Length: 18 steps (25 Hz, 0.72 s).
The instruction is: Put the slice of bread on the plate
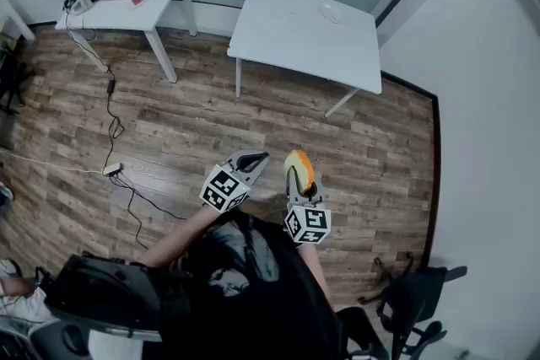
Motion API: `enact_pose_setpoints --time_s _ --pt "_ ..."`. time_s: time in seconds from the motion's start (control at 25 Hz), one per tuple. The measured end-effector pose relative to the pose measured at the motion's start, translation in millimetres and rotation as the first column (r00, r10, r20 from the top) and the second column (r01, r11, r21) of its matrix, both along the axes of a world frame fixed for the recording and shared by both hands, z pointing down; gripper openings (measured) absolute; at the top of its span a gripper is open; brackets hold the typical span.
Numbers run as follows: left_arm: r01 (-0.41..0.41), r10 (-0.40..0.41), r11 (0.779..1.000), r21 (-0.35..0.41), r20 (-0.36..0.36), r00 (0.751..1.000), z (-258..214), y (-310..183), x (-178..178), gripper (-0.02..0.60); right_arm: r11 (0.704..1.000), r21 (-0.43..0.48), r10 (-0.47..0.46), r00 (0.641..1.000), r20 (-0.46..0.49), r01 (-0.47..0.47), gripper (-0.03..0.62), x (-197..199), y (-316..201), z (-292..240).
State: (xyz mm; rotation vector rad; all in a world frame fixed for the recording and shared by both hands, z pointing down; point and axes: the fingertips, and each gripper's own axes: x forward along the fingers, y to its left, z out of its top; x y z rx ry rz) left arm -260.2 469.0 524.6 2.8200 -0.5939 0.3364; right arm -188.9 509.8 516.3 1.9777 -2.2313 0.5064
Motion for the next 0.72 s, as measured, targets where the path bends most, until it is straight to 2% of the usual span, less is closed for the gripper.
enact_pose_setpoints --time_s 0.44,0.6,0.72 --pt "-0.026 0.026 1.0 -0.013 0.01 1.0 8.3 1.7 7.9 0.003 1.0 -0.021 0.023 1.0 0.009 -0.022 0.103 5.7 3.0 8.7" --pt "-0.038 0.038 0.998 -0.045 0.008 0.999 14.4 2.9 12.0 0.003 0.997 -0.058 0.056 0.996 0.071 -0.052 0.103 10.9 4.6 19.7" --pt "-0.054 0.055 0.995 -0.084 0.01 0.998 22.7 5.2 22.4 0.003 0.994 -0.084 0.072 0.995 0.068 -0.066 0.103 16.2 9.3 26.2"
